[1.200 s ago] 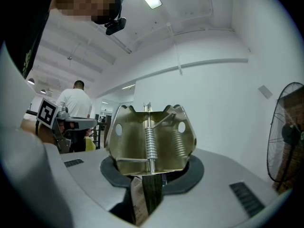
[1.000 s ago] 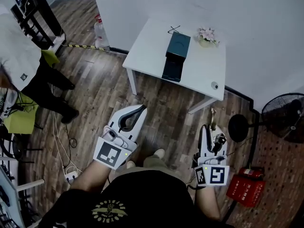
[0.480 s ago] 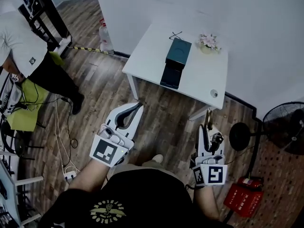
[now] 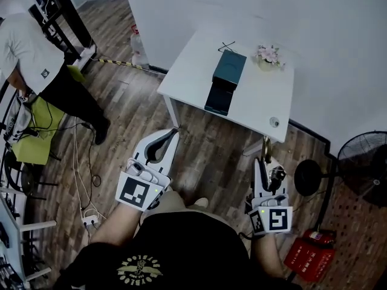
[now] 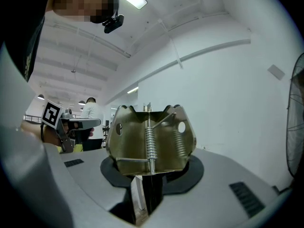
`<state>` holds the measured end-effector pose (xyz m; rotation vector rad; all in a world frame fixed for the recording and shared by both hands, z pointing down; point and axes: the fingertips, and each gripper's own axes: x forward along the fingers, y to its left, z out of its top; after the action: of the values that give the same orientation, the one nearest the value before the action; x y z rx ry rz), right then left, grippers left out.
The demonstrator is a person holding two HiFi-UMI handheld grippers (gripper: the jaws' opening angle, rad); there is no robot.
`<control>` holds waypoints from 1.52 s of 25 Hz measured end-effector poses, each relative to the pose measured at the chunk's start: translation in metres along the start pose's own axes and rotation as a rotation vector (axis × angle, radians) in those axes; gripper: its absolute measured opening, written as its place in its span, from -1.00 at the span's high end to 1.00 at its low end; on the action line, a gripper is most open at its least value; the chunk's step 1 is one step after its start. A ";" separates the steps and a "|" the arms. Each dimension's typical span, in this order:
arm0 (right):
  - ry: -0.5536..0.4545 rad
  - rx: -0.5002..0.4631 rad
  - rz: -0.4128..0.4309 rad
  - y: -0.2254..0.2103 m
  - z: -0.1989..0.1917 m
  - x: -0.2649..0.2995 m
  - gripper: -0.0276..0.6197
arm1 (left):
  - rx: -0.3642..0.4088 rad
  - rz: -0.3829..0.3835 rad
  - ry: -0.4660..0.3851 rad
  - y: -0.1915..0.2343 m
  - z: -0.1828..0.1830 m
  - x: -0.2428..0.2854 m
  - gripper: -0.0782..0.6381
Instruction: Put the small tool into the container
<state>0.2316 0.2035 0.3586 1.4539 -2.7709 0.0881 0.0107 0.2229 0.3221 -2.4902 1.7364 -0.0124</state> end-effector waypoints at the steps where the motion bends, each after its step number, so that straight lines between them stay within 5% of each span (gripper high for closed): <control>1: 0.007 0.006 0.002 -0.001 -0.002 0.002 0.56 | 0.001 0.005 0.010 0.001 -0.003 0.000 0.76; 38: 0.036 -0.026 -0.166 -0.028 -0.006 0.153 0.57 | -0.005 -0.126 0.027 0.117 -0.040 0.152 0.76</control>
<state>0.1676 0.0621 0.3710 1.6514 -2.6008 0.0754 -0.0486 0.0378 0.3434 -2.6105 1.5881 -0.0517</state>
